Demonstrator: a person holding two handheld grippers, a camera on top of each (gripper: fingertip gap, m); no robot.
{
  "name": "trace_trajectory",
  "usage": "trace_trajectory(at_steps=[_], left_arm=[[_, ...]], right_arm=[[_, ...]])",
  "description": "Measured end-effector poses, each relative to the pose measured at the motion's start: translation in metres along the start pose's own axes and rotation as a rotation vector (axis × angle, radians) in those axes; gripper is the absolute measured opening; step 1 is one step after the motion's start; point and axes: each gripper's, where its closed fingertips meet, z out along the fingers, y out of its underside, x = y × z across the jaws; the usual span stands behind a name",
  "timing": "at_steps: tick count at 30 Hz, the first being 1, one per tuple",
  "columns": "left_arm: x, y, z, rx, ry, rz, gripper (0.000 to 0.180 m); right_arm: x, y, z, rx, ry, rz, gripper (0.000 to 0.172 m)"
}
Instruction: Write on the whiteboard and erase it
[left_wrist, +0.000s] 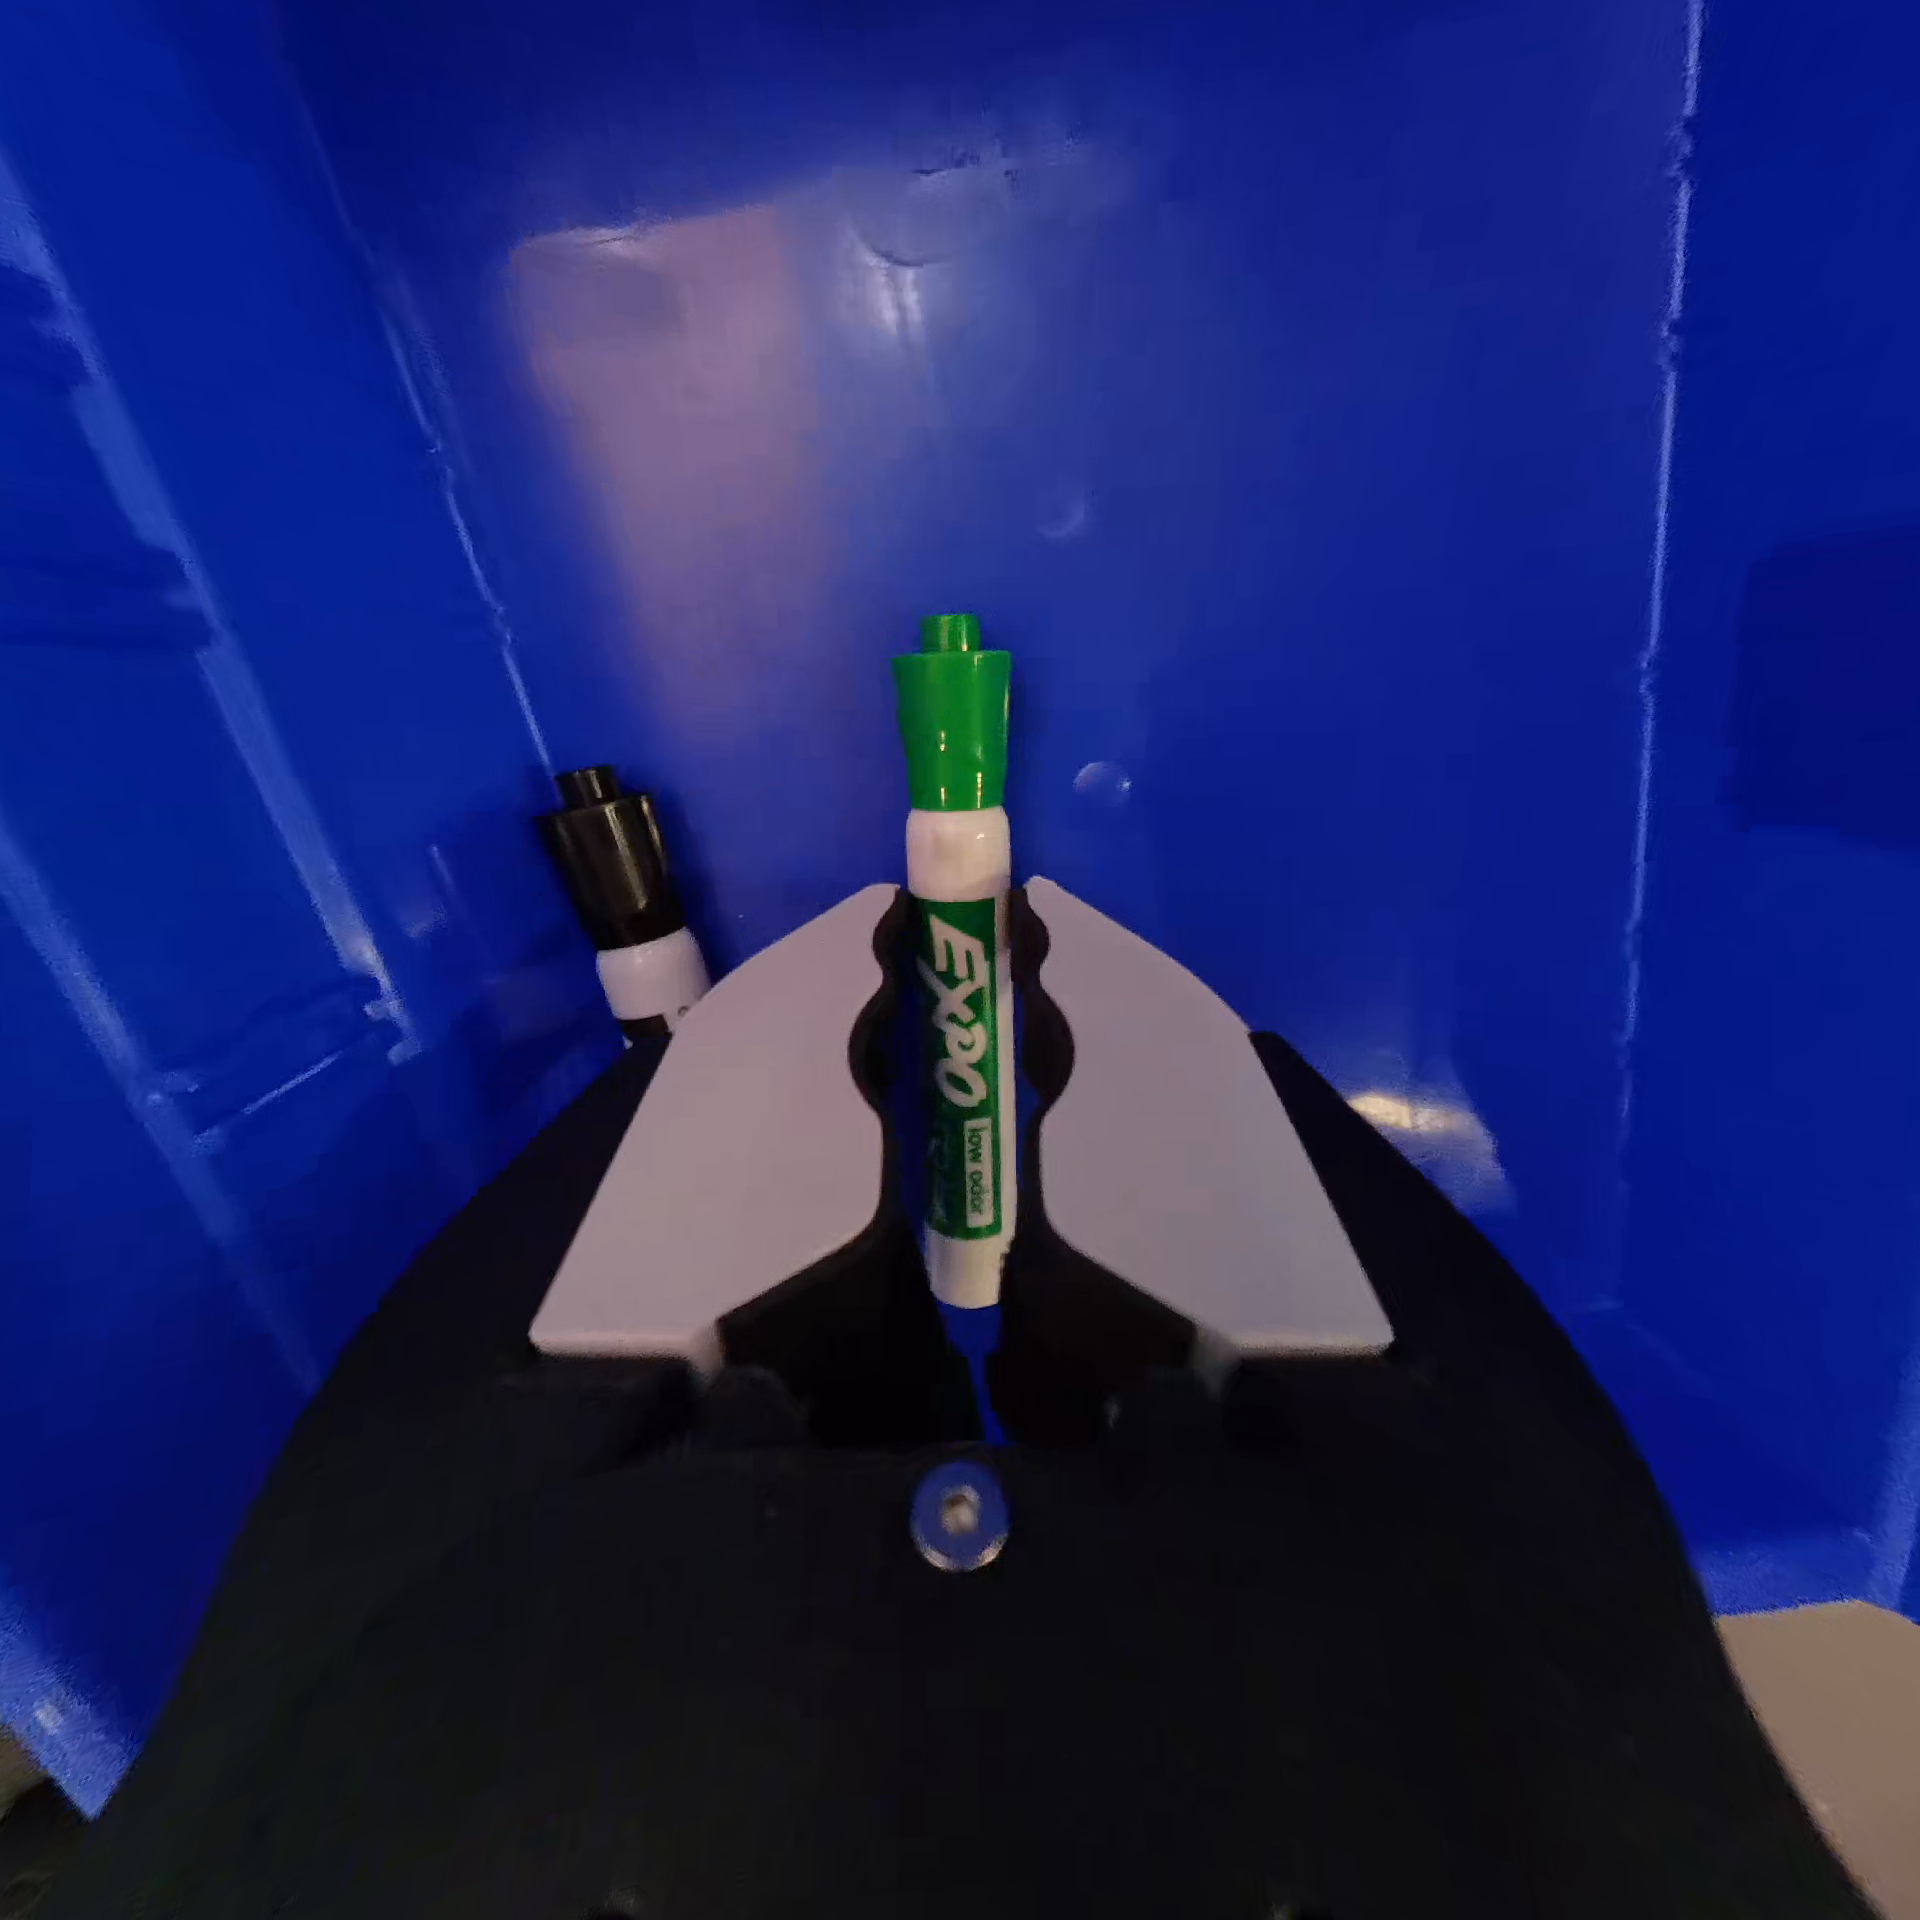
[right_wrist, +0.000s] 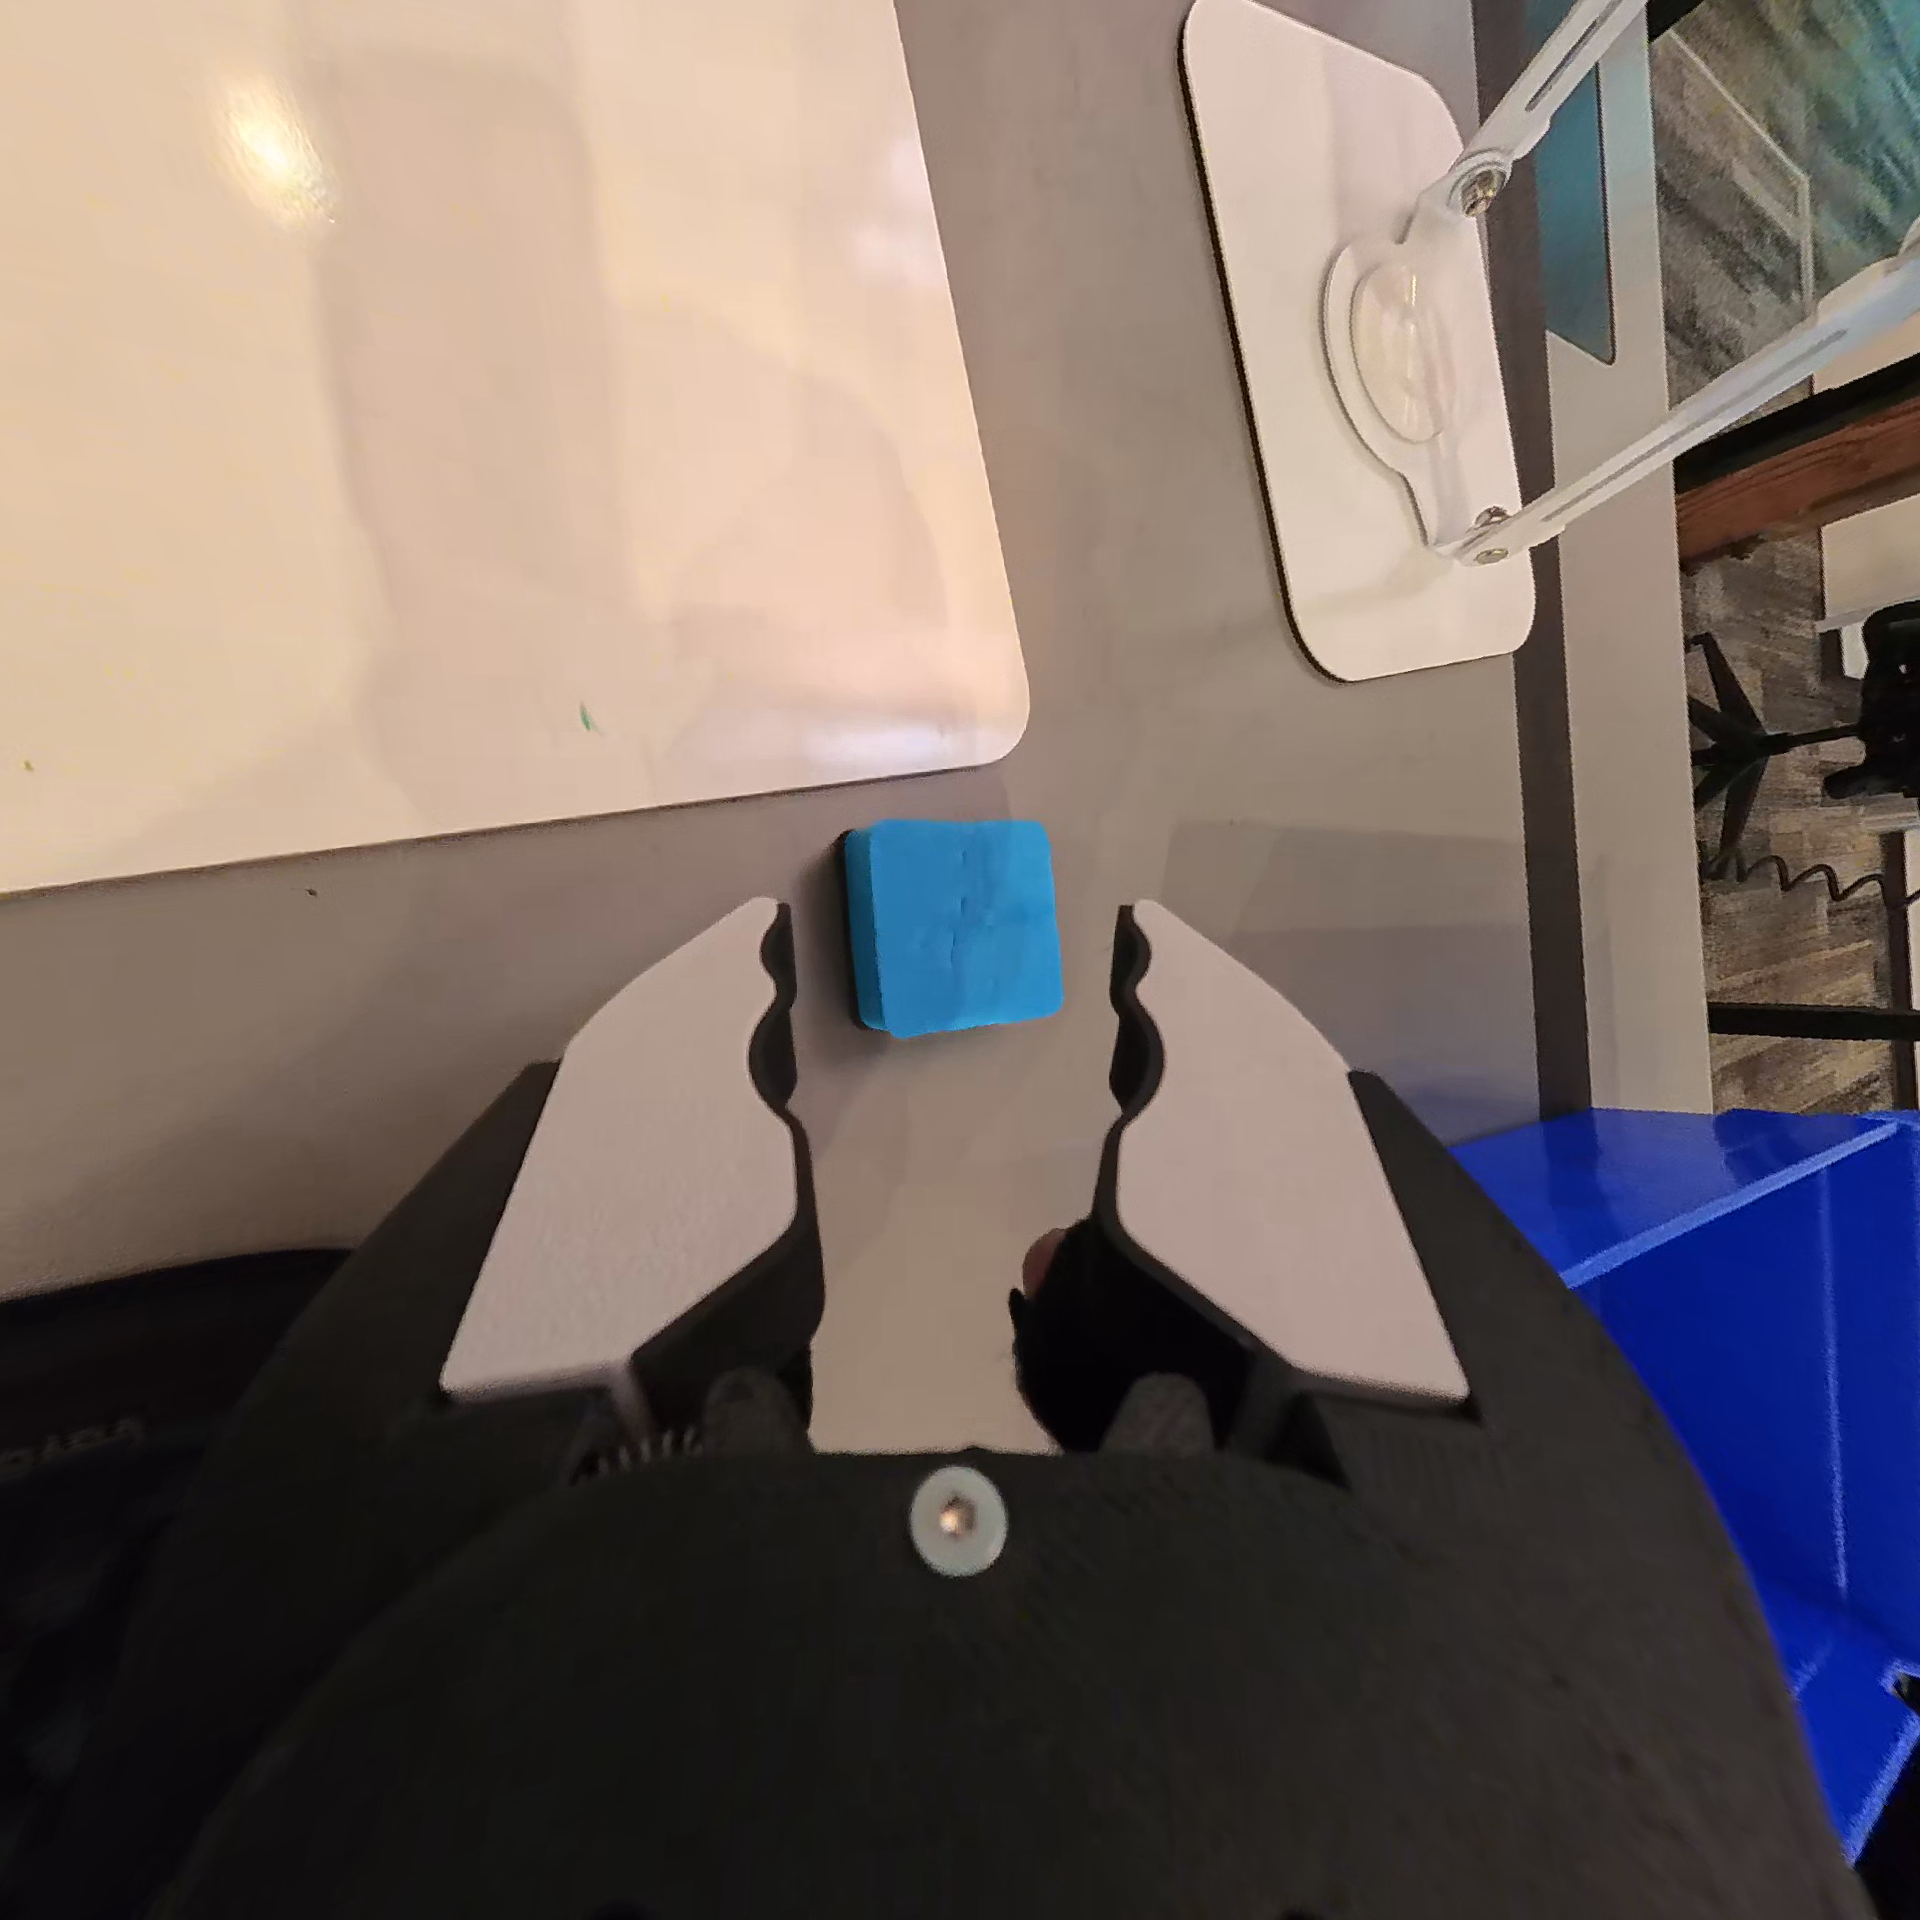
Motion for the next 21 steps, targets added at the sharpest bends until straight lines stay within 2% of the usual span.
trace_trajectory(at_steps=[5,8,11,13,18,21], left_arm=[[0.005,-0.006,-0.004,0.074,0.021,0.028,0.020],[0.014,-0.019,-0.028,0.243,0.091,-0.003,0.020],[0.046,-0.032,-0.080,0.501,0.286,-0.040,0.019],[0.079,-0.036,-0.125,0.677,0.408,0.022,0.019],[0.179,-0.029,-0.221,0.986,0.670,0.147,0.020],[0.246,-0.020,-0.267,1.122,0.960,0.166,0.020]], right_arm=[[0.003,-0.001,-0.001,0.008,0.015,0.016,0.059],[0.010,-0.007,-0.007,0.024,0.055,0.042,0.059],[0.024,-0.027,-0.018,0.075,0.146,0.057,0.059],[0.031,-0.056,-0.026,0.165,0.217,0.045,0.058],[0.046,-0.144,-0.024,0.339,0.411,0.028,0.058],[0.051,-0.198,-0.021,0.471,0.497,0.052,0.061]])
